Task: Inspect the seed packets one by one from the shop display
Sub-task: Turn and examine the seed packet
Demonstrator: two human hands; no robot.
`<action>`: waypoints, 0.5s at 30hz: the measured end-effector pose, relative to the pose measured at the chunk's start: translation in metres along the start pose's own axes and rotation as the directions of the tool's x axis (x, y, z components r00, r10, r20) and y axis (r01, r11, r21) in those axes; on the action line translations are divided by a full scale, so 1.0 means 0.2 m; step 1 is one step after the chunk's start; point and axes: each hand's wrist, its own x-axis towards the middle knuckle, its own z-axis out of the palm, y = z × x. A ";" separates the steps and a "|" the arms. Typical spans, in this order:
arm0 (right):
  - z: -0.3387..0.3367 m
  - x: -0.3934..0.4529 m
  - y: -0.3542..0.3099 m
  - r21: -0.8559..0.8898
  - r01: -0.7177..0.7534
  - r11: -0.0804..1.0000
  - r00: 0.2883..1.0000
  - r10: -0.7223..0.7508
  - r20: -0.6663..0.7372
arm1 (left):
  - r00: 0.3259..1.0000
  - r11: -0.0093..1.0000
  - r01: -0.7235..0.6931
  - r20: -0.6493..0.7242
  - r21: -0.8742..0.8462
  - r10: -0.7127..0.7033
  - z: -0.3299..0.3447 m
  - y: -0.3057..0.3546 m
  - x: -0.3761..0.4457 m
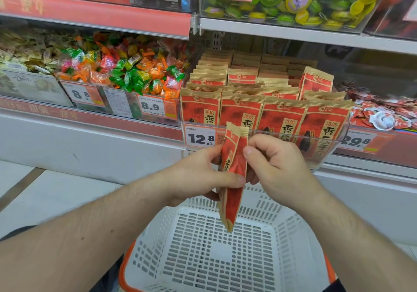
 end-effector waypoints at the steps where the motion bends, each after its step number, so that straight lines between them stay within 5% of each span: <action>1: 0.00 0.00 0.00 0.017 -0.013 1.000 1.000 0.013 0.001 | 1.000 1.000 -0.003 0.000 -0.017 0.003 0.00 0.00 0.00; 7: 0.01 0.01 -0.05 0.338 -0.167 0.926 0.985 0.140 0.104 | 0.988 0.990 -0.001 0.152 -0.144 0.023 -0.01 0.00 0.00; 15: 0.00 0.01 -0.06 0.379 -0.190 0.906 0.981 0.158 0.116 | 0.975 0.973 0.045 0.222 -0.225 0.006 -0.02 -0.02 0.02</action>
